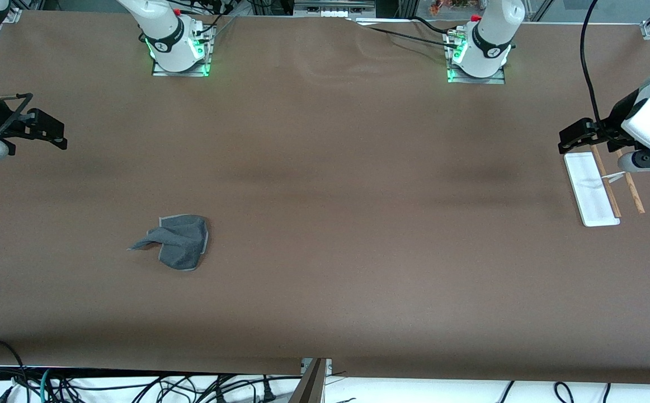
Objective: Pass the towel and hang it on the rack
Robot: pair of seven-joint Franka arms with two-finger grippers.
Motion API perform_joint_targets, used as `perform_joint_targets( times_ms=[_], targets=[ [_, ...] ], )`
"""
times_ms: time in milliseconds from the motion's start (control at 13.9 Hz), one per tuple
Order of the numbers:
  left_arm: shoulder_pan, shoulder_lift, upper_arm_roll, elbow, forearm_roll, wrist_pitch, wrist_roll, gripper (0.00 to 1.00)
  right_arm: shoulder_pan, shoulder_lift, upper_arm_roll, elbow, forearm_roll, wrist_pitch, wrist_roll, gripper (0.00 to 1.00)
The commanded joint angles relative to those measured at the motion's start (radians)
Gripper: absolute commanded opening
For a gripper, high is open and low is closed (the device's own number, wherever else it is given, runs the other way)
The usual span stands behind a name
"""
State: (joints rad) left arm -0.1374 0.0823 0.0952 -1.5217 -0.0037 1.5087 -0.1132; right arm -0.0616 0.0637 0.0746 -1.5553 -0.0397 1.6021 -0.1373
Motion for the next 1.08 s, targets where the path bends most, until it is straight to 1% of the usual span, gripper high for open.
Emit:
perform_joint_targets(
  times_ms=[0, 72, 360, 504, 1008],
  targets=[
    [-0.004, 0.005, -0.003, 0.015, 0.031, -0.002, -0.011, 1.0, -0.001, 0.03, 0.001, 0.023, -0.012, -0.005, -0.013, 1.0],
    [-0.002, 0.005, -0.005, 0.014, 0.031, -0.002, -0.011, 1.0, -0.001, 0.031, 0.001, 0.023, -0.012, 0.002, -0.013, 1.0],
    [-0.004, 0.005, -0.005, 0.015, 0.031, -0.002, -0.011, 1.0, -0.001, 0.111, 0.001, 0.021, -0.011, 0.116, -0.013, 1.0],
    [-0.004, 0.005, -0.003, 0.015, 0.031, -0.002, -0.011, 1.0, 0.0, 0.19, 0.001, 0.021, -0.012, 0.191, -0.013, 1.0],
    [-0.002, 0.005, -0.003, 0.015, 0.03, 0.016, -0.011, 1.0, 0.0, 0.421, 0.002, 0.021, -0.006, 0.475, 0.004, 1.0]
  ],
)
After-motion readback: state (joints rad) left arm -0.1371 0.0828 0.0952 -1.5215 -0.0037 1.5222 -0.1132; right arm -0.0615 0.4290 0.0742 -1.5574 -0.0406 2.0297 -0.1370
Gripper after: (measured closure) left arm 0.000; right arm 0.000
